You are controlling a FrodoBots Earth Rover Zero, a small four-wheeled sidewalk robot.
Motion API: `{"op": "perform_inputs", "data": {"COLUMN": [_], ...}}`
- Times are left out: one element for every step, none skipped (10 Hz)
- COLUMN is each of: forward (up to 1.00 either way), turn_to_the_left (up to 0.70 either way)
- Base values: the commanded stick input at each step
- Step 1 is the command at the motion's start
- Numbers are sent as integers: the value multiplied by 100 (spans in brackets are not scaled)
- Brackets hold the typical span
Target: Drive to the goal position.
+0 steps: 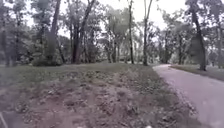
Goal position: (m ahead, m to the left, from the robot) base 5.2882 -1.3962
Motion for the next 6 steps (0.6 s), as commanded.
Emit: {"op": "perform_inputs", "data": {"forward": [69, 69, 68, 68, 68, 68], "turn_to_the_left": [1, 1, 1, 1, 1, 1]}}
